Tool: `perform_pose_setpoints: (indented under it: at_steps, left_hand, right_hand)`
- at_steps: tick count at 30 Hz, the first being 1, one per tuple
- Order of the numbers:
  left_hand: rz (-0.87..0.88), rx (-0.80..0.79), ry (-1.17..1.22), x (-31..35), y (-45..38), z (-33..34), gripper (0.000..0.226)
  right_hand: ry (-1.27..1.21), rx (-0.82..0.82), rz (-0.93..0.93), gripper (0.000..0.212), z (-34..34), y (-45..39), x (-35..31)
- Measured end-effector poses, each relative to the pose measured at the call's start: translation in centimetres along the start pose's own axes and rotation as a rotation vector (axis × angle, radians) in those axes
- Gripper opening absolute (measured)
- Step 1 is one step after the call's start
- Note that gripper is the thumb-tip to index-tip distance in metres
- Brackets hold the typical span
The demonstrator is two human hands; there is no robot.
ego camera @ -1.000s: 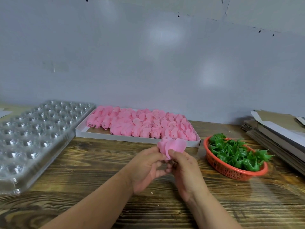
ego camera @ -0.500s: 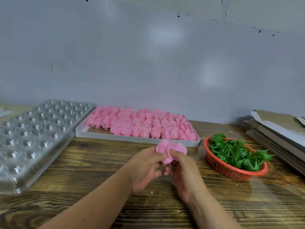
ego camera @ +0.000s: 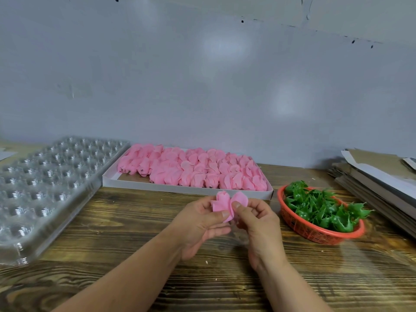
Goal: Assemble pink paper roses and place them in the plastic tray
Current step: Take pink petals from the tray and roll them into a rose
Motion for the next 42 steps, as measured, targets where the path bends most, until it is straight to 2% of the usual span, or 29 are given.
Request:
perform_pose_setpoints:
  at_steps: [4,9,15,19,26,37,39,42]
  left_hand:
    - [0.026,0.01,-0.065,-0.2,-0.1,-0.2,0.027]
    - [0.052,-0.005,-0.175,0.0,0.0,-0.2,0.042]
    - [0.051,-0.025,-0.298,0.1,0.1,-0.3,0.04]
    - [0.064,0.016,-0.282,0.2,0.0,-0.5,0.031]
    - [0.09,0.016,-0.297,0.3,0.0,-0.4,0.03]
    - [0.193,0.009,-0.508,0.3,0.2,0.0,0.041]
    - [0.178,-0.012,-0.491,0.4,0.3,0.1,0.042]
    - [0.078,-0.037,-0.451,0.4,0.6,0.1,0.039]
  right_hand:
    - [-0.016,0.014,-0.02,0.016,-0.2,-0.2,-0.1]
    - [0.086,0.041,-0.107,0.016,-0.3,-0.1,-0.3]
    - [0.113,-0.009,-0.127,0.018,0.1,0.1,-0.7]
    - [0.091,-0.043,-0.119,0.03,0.2,0.2,-0.7]
    - [0.135,-0.108,-0.087,0.019,0.5,0.1,-0.2]
    - [0.584,-0.104,-0.199,0.022,1.1,0.6,-0.9]
    - [0.541,-0.086,-0.171,0.018,0.8,0.5,-1.0]
    - [0.278,-0.118,-0.033,0.018,0.4,0.4,-1.1]
Point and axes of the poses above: each hand's wrist, its own y-axis away from the middle knuckle, its own z-axis out of the palm, x = y × z, the point moved 4 cm from there along -y, towards the middle knuckle, and after that the axes turned 2 degrees about -y, right-handed, at the moved point
